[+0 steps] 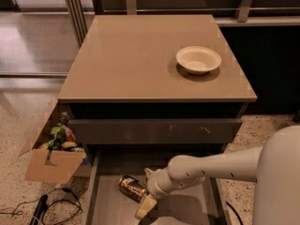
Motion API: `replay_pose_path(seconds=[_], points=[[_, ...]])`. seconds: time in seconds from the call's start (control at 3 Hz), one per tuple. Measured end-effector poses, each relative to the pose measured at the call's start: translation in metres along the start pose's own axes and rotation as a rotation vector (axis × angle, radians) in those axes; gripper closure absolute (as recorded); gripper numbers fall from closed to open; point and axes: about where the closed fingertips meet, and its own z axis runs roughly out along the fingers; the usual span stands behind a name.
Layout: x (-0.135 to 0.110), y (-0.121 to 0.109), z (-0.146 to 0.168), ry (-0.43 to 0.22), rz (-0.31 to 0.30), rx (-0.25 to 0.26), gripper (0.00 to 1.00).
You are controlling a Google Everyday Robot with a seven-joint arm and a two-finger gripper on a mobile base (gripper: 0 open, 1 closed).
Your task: Pick orange can from middle drawer and place on counter
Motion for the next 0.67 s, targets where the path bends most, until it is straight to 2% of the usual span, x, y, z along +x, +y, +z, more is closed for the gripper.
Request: replay_pose_path(seconds=[0.33,0.67], points=[[0.0025,-0.0119,0.0217,0.006,0.042,0.001,0.00],[0.0025,-0.0136,0.0249,0.005,0.047,0.000,0.00]])
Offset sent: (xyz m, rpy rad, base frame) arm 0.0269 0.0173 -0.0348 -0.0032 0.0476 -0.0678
